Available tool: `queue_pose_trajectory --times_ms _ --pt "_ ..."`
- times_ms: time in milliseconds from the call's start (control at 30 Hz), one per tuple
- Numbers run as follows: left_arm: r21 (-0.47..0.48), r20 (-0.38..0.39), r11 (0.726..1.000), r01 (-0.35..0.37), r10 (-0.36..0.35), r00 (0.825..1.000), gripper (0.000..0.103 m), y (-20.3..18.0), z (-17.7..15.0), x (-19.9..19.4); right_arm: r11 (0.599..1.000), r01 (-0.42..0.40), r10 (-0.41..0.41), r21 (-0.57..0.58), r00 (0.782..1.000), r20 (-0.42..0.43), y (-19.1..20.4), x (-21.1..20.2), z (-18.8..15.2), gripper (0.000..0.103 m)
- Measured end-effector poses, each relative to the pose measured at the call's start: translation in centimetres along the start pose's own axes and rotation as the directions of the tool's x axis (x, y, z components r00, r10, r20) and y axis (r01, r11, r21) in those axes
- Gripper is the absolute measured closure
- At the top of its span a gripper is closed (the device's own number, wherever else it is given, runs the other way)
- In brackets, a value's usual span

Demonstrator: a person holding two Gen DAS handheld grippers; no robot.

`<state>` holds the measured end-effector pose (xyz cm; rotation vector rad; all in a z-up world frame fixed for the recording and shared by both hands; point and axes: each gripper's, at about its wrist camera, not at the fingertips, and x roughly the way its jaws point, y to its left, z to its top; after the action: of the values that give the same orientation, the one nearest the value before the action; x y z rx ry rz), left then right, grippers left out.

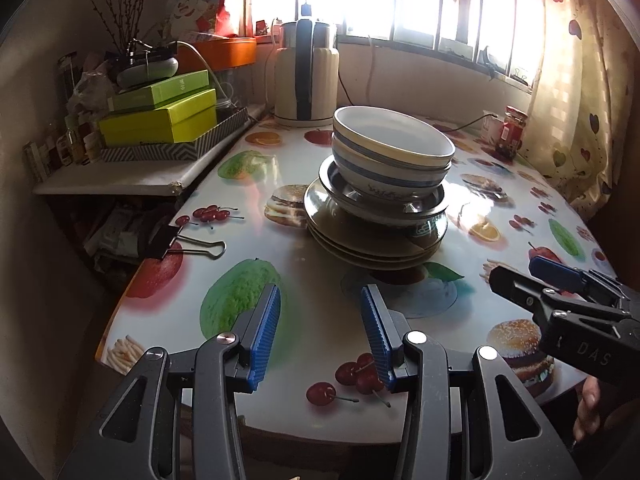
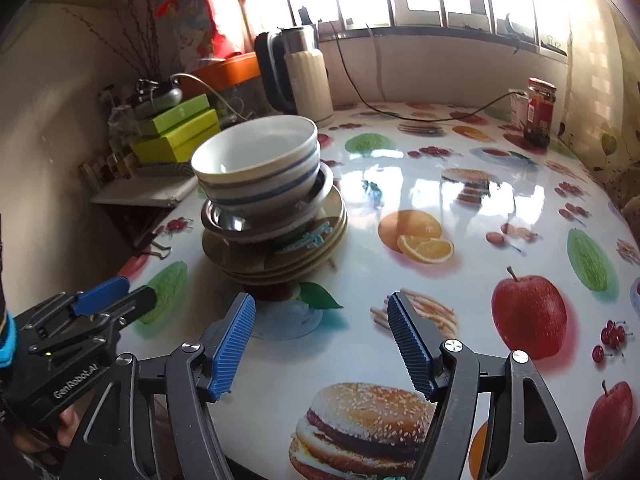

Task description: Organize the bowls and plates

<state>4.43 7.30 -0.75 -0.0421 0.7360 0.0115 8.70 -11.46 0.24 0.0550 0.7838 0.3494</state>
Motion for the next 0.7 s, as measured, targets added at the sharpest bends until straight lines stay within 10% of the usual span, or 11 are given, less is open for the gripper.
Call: queue_pose_trajectory --times_ms 700 --pt "0.011 -0.062 1.000 0.003 -0.002 0.998 0.060 -1.1 -1.0 1.4 0.998 0.055 -0.054 0.038 0.998 -0.025 -0.1 0.6 -1.5 0.033"
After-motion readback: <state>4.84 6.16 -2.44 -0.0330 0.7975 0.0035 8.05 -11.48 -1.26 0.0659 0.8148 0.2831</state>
